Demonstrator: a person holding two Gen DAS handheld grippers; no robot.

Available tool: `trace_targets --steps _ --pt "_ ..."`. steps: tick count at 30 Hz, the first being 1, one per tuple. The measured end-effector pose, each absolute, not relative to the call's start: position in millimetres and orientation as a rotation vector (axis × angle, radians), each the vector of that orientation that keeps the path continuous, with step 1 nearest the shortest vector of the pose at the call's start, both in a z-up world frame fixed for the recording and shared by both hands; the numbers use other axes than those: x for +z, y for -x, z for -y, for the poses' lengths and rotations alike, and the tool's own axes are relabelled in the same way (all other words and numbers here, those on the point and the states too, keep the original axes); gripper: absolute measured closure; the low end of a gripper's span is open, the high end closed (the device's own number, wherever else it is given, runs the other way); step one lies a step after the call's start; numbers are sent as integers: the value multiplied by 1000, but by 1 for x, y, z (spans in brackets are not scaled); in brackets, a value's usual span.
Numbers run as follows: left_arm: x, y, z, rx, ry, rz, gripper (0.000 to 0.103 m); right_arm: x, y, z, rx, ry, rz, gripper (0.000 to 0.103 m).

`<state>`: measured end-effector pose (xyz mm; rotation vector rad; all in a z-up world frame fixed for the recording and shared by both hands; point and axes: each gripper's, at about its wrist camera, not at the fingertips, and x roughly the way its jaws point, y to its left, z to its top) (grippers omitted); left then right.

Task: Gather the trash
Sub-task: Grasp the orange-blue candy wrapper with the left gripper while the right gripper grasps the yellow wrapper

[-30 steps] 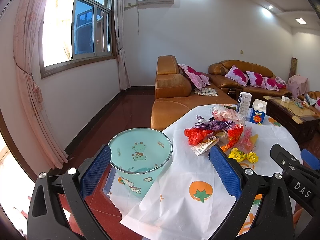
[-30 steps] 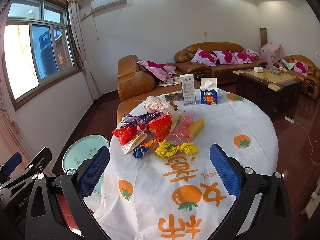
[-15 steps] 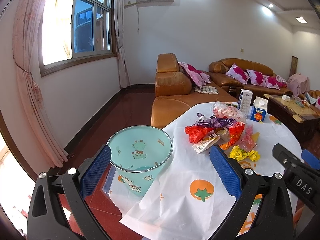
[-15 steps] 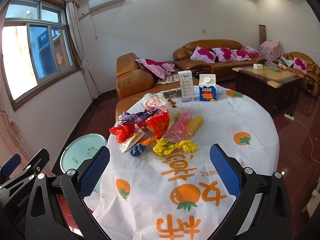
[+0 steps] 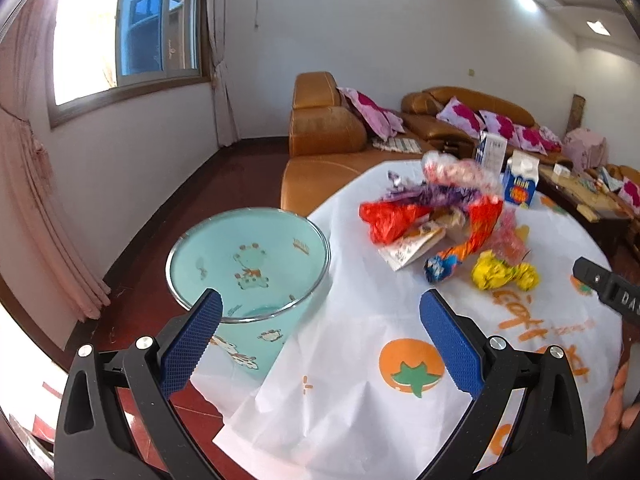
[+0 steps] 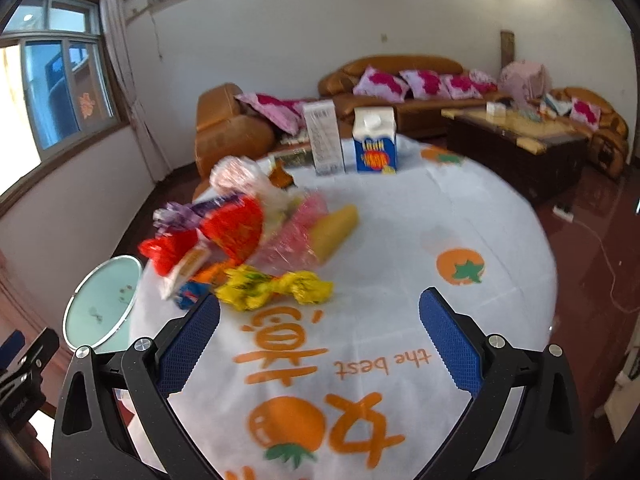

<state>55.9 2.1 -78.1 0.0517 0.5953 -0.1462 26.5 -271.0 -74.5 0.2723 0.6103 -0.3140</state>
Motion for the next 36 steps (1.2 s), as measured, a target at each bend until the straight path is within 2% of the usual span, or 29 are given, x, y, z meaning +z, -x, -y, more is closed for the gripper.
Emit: trace_targets --steps 4,6,7,15,16,18,23,24,28,30,32,36 --pt "-97 -75 2 -183 -39 -662 6 -95 -52 282 -258 -304 -687 6" --pt "-102 -82 2 -183 -26 -674 6 -104 -68 284 -244 -298 -719 17" --pt "-104 -85 3 -183 -25 -674 6 -107 -75 284 -239 -294 -730 20" --pt "-108 -116 26 -229 -38 -702 7 -128 -121 295 -203 -304 -834 21" --pt "-109 -119 30 -234 -43 -706 7 -129 -122 294 -194 -303 -844 24" --pt "-109 -124 39 -248 -55 -709 7 -132 -124 293 -154 -314 -855 40" --pt "-107 -132 59 -292 -72 -704 7 -127 -119 290 -117 -293 -838 47" --pt "-108 -135 66 -308 -76 -705 7 -125 -119 290 -110 -291 -837 54" --pt "-111 -144 85 -340 -96 -723 9 -108 -104 292 -121 -214 -794 57" --pt "-114 -148 92 -351 -98 -731 12 -100 -98 294 -133 -167 -771 57" --pt "-119 -156 102 -369 -95 -753 20 -94 -91 299 -140 -134 -754 57" --pt "-130 -168 118 -386 -101 -793 22 -85 -79 305 -176 -73 -714 57"
